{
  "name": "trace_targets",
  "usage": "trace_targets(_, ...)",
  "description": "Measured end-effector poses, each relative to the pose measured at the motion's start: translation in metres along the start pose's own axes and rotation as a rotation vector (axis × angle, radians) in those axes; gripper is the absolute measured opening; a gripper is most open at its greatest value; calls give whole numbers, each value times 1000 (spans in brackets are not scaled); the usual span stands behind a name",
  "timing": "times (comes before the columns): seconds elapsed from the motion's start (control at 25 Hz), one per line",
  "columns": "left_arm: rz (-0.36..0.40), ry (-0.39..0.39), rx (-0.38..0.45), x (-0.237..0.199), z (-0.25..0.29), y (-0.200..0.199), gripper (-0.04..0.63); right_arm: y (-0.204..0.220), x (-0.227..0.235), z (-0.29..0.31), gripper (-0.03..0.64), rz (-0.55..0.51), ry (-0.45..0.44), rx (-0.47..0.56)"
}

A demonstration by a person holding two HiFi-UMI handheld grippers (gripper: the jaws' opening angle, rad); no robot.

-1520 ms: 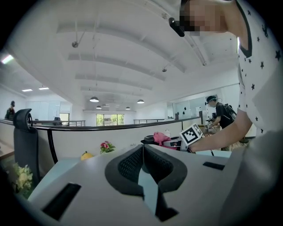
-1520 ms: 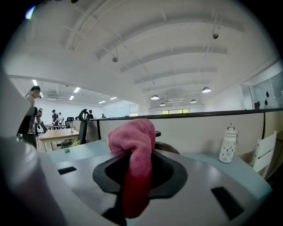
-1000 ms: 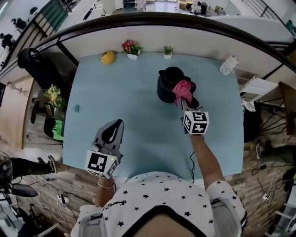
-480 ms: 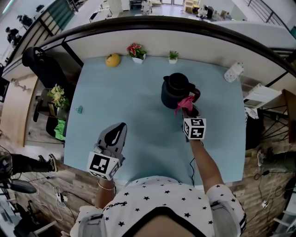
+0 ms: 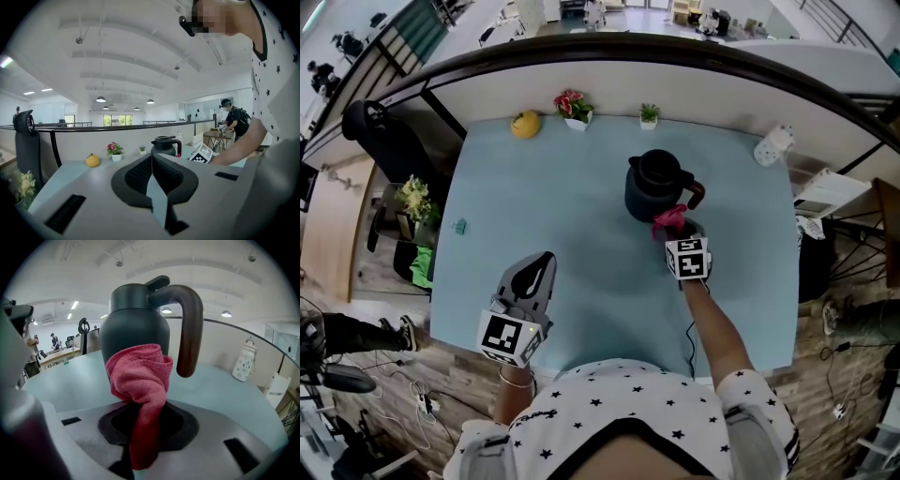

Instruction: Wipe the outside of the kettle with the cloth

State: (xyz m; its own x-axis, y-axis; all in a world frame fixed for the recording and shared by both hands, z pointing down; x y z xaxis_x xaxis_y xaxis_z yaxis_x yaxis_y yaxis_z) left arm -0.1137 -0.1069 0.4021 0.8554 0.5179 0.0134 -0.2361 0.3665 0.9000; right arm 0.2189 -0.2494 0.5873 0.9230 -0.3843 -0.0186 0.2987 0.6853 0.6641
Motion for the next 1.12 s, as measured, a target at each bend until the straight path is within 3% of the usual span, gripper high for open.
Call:
trace_targets(0.32,7,-2,16,2,-4,-3,29,8,3,3,95,20,10,-23)
trace_targets(0.6,15,21,53,11,-15,-4,29,7,1,-57,94,90,23,147)
trace_targets(0.88,25,33,77,19,-29,-5,29,-29,-15,-118,94,128,7,411)
trace_targets(1.12,8,1,84,12,-43,-1,29,-67,-25,-110,94,127,6,455)
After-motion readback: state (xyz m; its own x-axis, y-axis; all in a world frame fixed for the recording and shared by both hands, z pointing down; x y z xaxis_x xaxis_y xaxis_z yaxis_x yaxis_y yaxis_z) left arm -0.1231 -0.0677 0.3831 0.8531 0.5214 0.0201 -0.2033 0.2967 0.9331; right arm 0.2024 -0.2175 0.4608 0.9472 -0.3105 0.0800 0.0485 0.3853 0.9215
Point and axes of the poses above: the fingertips, and each gripper's own axes: z forward along the fingers, x to its right, y out of its underside, the point moved 10 cm from there along -z, backward along the fingers, and after that the axes turned 10 degrees about -x, right-handed, at the moved point
